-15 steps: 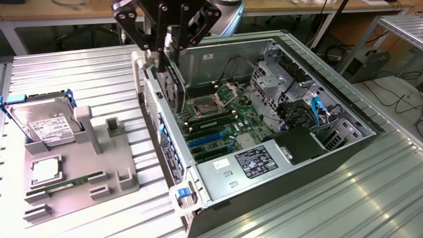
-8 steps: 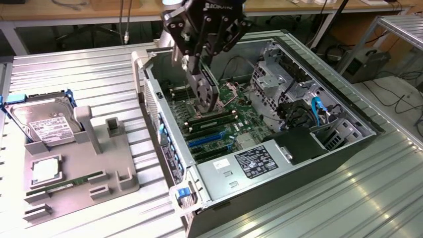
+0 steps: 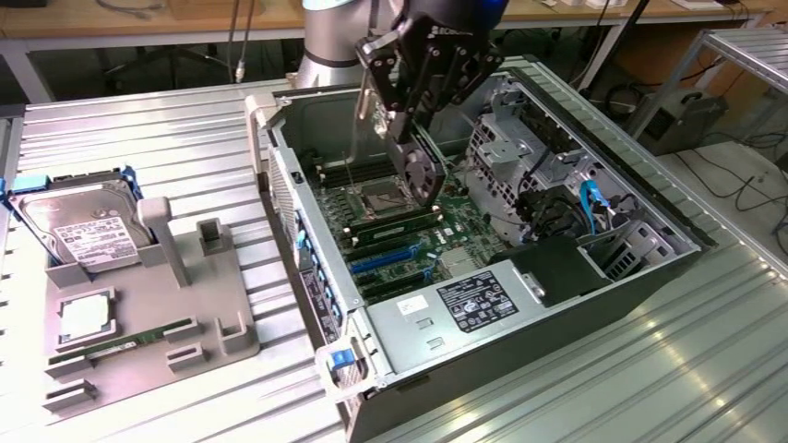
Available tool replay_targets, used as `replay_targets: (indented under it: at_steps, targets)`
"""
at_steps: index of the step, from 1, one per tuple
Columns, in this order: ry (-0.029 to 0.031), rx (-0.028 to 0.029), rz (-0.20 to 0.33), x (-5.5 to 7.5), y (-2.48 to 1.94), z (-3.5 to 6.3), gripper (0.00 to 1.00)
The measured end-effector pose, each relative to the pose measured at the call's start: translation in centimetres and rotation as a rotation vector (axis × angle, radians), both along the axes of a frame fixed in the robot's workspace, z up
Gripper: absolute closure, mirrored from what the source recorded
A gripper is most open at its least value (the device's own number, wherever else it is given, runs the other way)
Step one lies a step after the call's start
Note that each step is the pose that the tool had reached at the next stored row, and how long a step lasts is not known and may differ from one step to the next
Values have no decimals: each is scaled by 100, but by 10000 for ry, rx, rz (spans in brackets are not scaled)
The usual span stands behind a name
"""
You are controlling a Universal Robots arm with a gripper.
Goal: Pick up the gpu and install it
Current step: 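Pick up the gpu and move the gpu toward the slot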
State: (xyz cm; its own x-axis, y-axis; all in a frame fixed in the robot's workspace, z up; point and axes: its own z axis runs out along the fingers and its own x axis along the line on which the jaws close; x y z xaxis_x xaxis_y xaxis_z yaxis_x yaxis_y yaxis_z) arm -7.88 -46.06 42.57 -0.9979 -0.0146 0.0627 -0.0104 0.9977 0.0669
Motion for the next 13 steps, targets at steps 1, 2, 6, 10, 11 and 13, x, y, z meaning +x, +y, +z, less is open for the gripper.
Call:
replay_targets:
  at_steps: [1,2,6,10,11,13]
  targets:
    - [3,0,0,49,1,-19,74]
    - [4,1,-1,98,1,-39,74]
    - [5,3,-4,284,1,-116,74]
    - [41,-8,-4,362,1,-169,74]
    - [43,-9,-4,361,1,-169,74]
    - [43,-8,-4,362,1,-170,74]
